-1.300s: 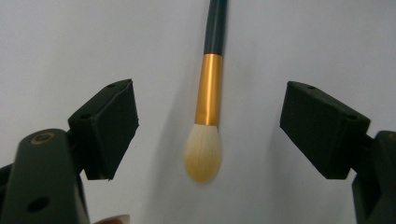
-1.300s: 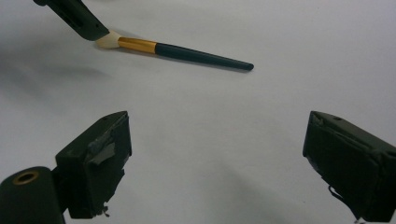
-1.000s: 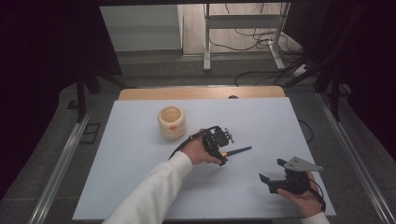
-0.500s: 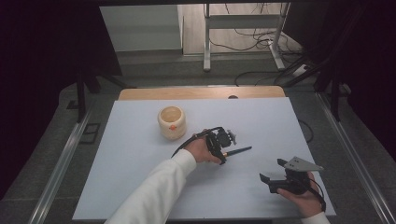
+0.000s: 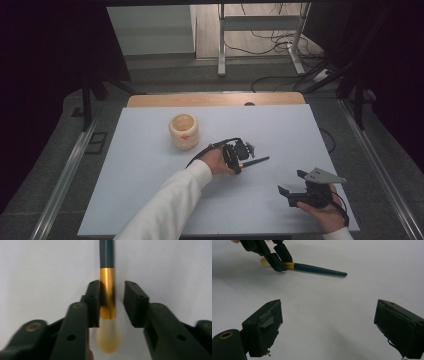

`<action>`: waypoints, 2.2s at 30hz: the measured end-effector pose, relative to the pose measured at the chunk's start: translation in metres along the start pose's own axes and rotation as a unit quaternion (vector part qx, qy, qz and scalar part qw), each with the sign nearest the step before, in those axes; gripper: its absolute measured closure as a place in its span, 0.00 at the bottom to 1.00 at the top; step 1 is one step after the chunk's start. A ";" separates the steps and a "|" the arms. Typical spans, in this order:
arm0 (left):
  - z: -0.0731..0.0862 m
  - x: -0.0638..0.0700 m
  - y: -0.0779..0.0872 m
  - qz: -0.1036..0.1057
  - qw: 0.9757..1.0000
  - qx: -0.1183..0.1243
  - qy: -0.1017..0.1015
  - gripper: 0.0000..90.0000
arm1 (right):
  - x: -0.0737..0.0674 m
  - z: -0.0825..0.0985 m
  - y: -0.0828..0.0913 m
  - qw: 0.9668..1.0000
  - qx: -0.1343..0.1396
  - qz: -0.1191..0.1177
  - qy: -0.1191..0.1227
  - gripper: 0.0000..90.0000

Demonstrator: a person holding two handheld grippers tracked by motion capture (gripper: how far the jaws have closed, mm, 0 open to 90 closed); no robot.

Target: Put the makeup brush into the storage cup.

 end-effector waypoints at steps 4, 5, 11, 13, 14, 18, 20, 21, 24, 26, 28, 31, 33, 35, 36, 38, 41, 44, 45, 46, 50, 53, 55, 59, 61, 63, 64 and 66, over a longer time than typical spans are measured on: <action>-0.002 -0.001 0.000 0.016 1.000 -0.010 0.014 0.85 | 0.000 0.000 0.000 1.000 0.000 0.000 0.000 0.09; -0.002 -0.001 -0.001 0.014 1.000 -0.012 0.012 0.85 | 0.000 0.000 0.000 1.000 0.001 0.000 0.000 0.09; -0.004 0.001 -0.001 0.006 1.000 -0.020 0.003 0.85 | 0.000 0.000 0.001 1.000 0.001 0.000 0.000 0.09; -0.004 0.002 0.000 0.001 1.000 -0.019 -0.003 0.85 | 0.001 0.000 0.001 1.000 0.002 0.001 0.000 0.09; -0.004 0.002 0.000 0.001 1.000 -0.019 -0.003 0.85 | 0.001 0.000 0.001 1.000 0.002 0.001 0.000 0.09; -0.005 0.002 0.002 -0.014 1.000 -0.012 -0.009 0.85 | 0.001 -0.001 0.001 1.000 0.002 0.003 0.000 0.09; -0.005 0.001 0.005 -0.013 1.000 -0.011 -0.009 0.85 | 0.001 -0.001 0.001 1.000 0.003 0.004 0.000 0.09; -0.005 0.000 0.006 -0.014 1.000 -0.009 -0.009 0.85 | 0.001 -0.001 0.001 1.000 0.003 0.003 -0.001 0.09; -0.004 -0.001 0.011 -0.017 1.000 -0.006 -0.009 0.85 | 0.001 -0.001 0.001 1.000 0.004 0.004 -0.001 0.09; -0.003 -0.002 0.015 -0.022 1.000 -0.001 -0.008 0.85 | 0.001 -0.001 0.001 1.000 0.004 0.004 -0.001 0.09; -0.002 -0.003 0.016 -0.023 1.000 0.000 -0.010 0.85 | 0.001 -0.001 0.001 1.000 0.004 0.004 -0.001 0.09; -0.001 -0.002 0.016 -0.023 1.000 -0.001 -0.011 0.85 | 0.001 -0.001 0.002 1.000 0.005 0.005 -0.001 0.10; -0.002 -0.002 0.017 -0.023 1.000 0.000 -0.011 0.86 | 0.001 -0.001 0.002 1.000 0.005 0.006 0.000 0.09; -0.003 -0.002 0.019 -0.023 1.000 0.002 -0.013 0.86 | 0.001 -0.002 0.002 1.000 0.006 0.005 -0.001 0.10; -0.003 -0.002 0.020 -0.024 1.000 0.004 -0.014 0.86 | 0.001 -0.002 0.002 1.000 0.006 0.006 -0.001 0.10; -0.004 -0.002 0.022 -0.024 1.000 0.007 -0.014 0.86 | 0.001 -0.002 0.002 1.000 0.006 0.006 -0.001 0.10; -0.004 -0.003 0.029 -0.025 0.999 0.017 -0.013 0.86 | 0.001 -0.002 0.002 1.000 0.006 0.005 -0.002 0.10; -0.003 -0.005 0.037 -0.027 0.999 0.022 -0.013 0.86 | 0.001 -0.002 0.002 1.000 0.007 0.006 -0.002 0.10; -0.003 -0.005 0.037 -0.027 0.999 0.022 -0.013 0.86 | 0.001 -0.002 0.002 1.000 0.007 0.006 -0.002 0.10; -0.002 -0.005 0.042 -0.025 0.999 0.026 -0.012 0.86 | 0.001 -0.002 0.002 1.000 0.008 0.006 -0.002 0.10; 0.002 -0.005 0.051 -0.027 0.999 0.033 -0.009 0.86 | 0.001 -0.003 0.002 1.000 0.009 0.007 -0.002 0.10; 0.005 -0.004 0.055 -0.026 0.999 0.034 -0.010 0.86 | 0.000 -0.003 0.002 1.000 0.009 0.007 -0.001 0.10; 0.006 -0.004 0.057 -0.025 0.999 0.033 -0.012 0.86 | 0.000 -0.003 0.002 1.000 0.010 0.007 0.000 0.10; 0.012 -0.001 0.059 -0.024 0.999 0.036 -0.012 0.86 | -0.001 -0.003 0.002 1.000 0.008 0.007 0.000 0.10; 0.016 0.000 0.061 -0.023 0.999 0.037 -0.012 0.86 | -0.002 -0.003 0.001 1.000 0.008 0.007 0.001 0.10; 0.017 0.000 0.062 -0.023 0.999 0.038 -0.010 0.86 | -0.002 -0.003 0.001 1.000 0.007 0.007 0.001 0.10; 0.018 0.000 0.063 -0.024 0.999 0.039 -0.011 0.85 | -0.002 -0.004 0.001 1.000 0.008 0.007 0.002 0.10; 0.022 0.001 0.064 -0.023 0.999 0.042 -0.008 0.85 | -0.002 -0.004 0.001 1.000 0.007 0.007 0.002 0.10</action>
Point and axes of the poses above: each handheld gripper's, and its own axes: y roughly backward along the jaws, z roughly out of its underside, x roughly to its right, the point moved 3 cm from there along -y, roughly forward along the jaws, and after that the axes turned 11 degrees about x, right-handed, at the moved point
